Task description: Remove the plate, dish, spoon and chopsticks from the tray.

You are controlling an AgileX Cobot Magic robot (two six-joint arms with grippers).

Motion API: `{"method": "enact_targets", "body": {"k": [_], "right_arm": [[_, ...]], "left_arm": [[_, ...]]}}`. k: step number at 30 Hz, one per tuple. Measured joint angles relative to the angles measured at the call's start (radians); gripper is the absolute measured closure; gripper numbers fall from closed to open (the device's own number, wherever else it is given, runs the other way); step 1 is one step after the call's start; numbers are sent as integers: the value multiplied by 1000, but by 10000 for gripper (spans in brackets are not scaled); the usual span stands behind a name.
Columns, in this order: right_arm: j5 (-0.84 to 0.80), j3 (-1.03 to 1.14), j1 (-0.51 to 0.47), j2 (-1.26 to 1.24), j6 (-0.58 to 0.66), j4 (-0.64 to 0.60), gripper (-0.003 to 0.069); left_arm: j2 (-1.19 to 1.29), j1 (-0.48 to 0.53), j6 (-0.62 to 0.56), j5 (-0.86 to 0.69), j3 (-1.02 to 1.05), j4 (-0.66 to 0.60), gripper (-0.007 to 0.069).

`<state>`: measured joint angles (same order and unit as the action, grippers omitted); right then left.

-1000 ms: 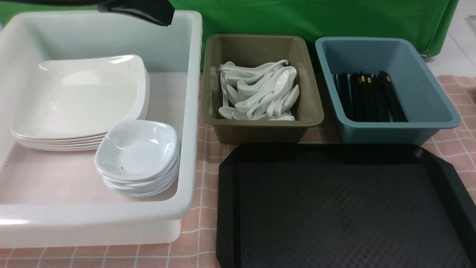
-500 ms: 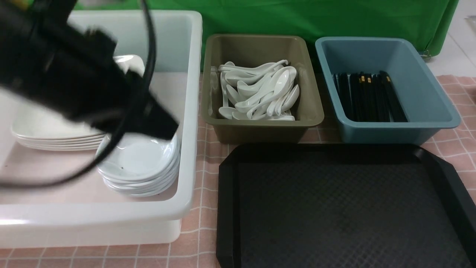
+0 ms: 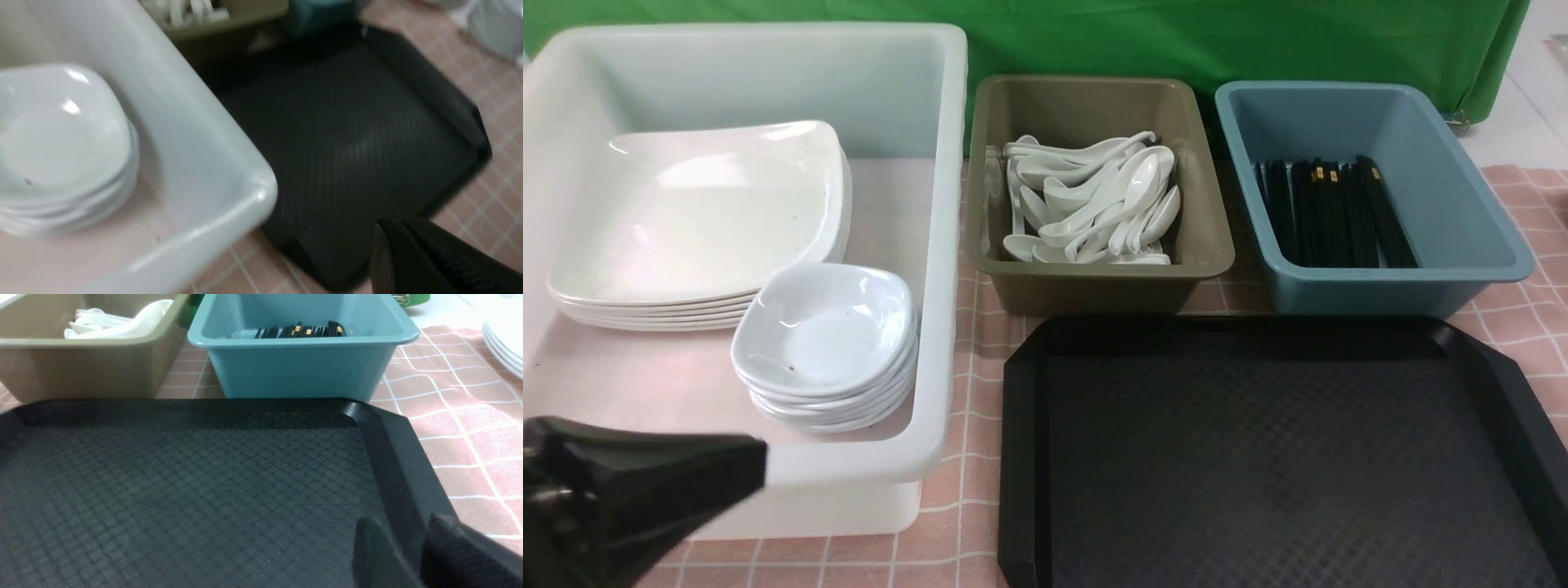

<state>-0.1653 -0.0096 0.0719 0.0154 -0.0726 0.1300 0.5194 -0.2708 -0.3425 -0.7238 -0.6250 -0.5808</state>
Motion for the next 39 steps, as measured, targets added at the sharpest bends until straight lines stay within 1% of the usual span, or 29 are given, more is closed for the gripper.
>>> {"method": "enact_targets", "body": {"k": [1, 4, 9, 15, 19, 21, 22, 24, 28, 30, 32, 34, 35, 36, 37, 39], "right_arm": [[0, 0, 0, 0, 1, 0, 419], [0, 0, 0, 0, 1, 0, 419], [0, 0, 0, 0, 0, 0, 419], [0, 0, 0, 0, 0, 0, 419], [0, 0, 0, 0, 0, 0, 419], [0, 0, 0, 0, 2, 0, 419], [0, 0, 0, 0, 2, 0, 419], [0, 0, 0, 0, 2, 0, 419], [0, 0, 0, 0, 0, 0, 419], [0, 0, 0, 0, 2, 0, 419], [0, 0, 0, 0, 2, 0, 419], [0, 0, 0, 0, 2, 0, 419], [0, 0, 0, 0, 2, 0, 419], [0, 0, 0, 0, 2, 0, 419], [0, 0, 0, 0, 2, 0, 419], [0, 0, 0, 0, 2, 0, 419]], "left_arm": [[-65, 0, 0, 87, 47, -19, 627], [-157, 0, 0, 183, 106, -30, 627], [-203, 0, -1, 192, 132, -23, 627], [-205, 0, -15, 225, 135, 120, 627], [-205, 0, -17, 229, 135, 175, 627], [-205, 0, -17, 232, 135, 247, 627], [-205, 0, -17, 232, 135, 253, 627], [-205, 0, -17, 232, 135, 316, 627], [-208, 0, -17, 238, 139, 354, 627], [-233, 10, -13, 288, 174, 370, 627], [-276, 35, 40, 383, 234, 396, 627], [-336, 84, 157, 518, 321, 425, 627], [-349, 94, 170, 530, 338, 434, 627], [-390, 126, 256, 599, 387, 454, 627], [-421, 153, 309, 629, 424, 474, 627], [-479, 205, 379, 644, 500, 516, 627]]}}
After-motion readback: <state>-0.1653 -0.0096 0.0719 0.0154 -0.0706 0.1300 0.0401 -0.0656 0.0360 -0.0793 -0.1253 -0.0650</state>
